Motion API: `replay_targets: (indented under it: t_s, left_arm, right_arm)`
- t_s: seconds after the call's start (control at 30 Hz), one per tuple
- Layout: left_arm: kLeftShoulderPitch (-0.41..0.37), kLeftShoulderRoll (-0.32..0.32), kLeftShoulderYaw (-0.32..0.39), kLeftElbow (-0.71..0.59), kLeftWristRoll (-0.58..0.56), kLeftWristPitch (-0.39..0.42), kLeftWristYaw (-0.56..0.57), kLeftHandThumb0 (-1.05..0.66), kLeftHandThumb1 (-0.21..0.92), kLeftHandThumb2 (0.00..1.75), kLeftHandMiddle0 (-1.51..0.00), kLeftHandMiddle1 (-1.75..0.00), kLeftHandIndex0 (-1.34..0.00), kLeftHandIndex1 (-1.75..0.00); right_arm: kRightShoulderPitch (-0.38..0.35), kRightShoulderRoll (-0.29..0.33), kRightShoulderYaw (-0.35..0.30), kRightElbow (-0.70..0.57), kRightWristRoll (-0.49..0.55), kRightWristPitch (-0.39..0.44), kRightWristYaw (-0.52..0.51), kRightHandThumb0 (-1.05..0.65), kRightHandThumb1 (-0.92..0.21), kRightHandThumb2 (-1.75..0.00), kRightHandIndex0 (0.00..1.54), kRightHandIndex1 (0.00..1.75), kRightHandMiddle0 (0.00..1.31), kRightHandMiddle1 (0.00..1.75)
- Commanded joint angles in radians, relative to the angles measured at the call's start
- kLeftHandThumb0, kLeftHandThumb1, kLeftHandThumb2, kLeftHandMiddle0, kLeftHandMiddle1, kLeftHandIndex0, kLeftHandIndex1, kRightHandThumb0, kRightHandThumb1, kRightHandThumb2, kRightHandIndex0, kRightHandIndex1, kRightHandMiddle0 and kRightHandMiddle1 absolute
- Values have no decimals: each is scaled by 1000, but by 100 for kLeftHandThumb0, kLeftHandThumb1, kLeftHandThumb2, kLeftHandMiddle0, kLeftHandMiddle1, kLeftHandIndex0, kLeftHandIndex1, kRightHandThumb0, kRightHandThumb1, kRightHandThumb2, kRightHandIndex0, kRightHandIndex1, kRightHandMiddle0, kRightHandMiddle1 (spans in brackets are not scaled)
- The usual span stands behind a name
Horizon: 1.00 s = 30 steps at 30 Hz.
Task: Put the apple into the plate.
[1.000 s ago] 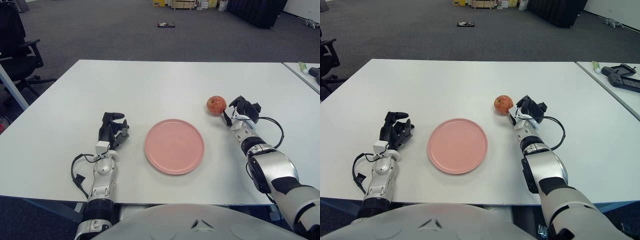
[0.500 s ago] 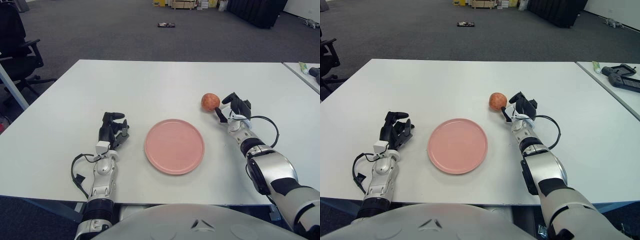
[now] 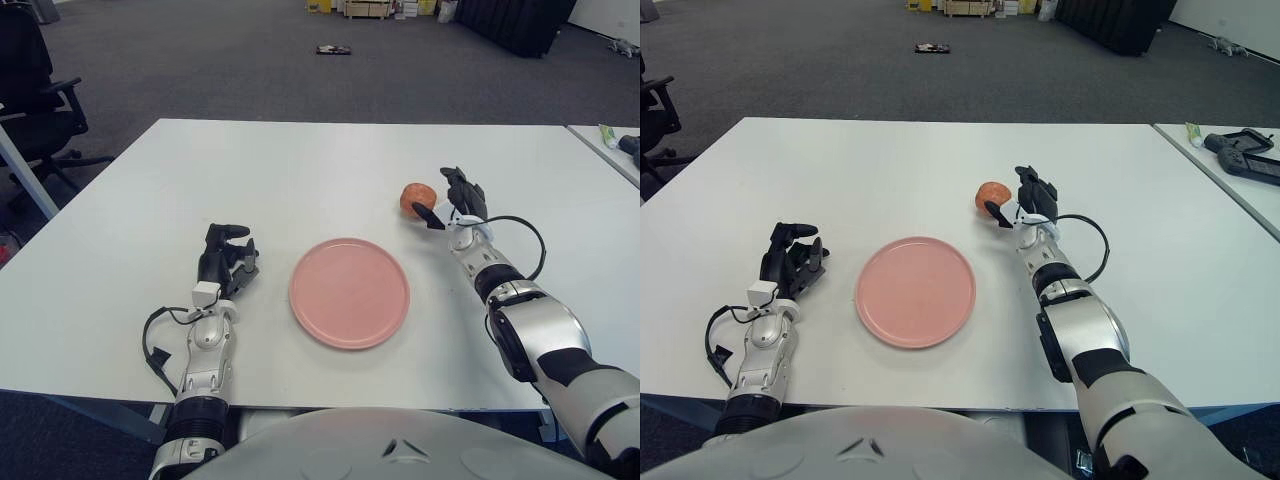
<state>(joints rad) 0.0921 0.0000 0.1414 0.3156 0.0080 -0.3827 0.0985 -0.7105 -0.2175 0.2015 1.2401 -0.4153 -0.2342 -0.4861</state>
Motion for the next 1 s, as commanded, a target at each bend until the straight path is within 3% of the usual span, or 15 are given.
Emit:
replay_targets:
  t_s: [0.0, 0.4, 0.6, 0.97]
  left_arm:
    - [1, -2, 0, 20, 1, 6, 10, -37, 76, 76, -53, -160, -29, -175]
    - [-1, -4, 1, 15, -2, 21, 13, -37, 74, 79, -51, -159, -30, -175]
    - [-5, -5, 2, 20, -3, 19, 14, -37, 74, 78, -51, -159, -30, -175]
    - [-10, -9, 3, 33, -1, -4, 24, -37, 74, 79, -52, -157, -31, -175]
  right_arm:
    - [-25, 5, 16, -6, -12, 2, 25, -92, -59, -51, 0, 0, 0, 0]
    - [-58, 19, 63, -15, -39, -13, 48, -100, -57, -45, 0, 0, 0, 0]
    - [-76, 27, 79, -16, -49, -13, 57, -104, -63, -37, 0, 0, 0, 0]
    - [-134, 57, 106, 20, -61, 41, 125, -105, -66, -28, 0, 0, 0, 0]
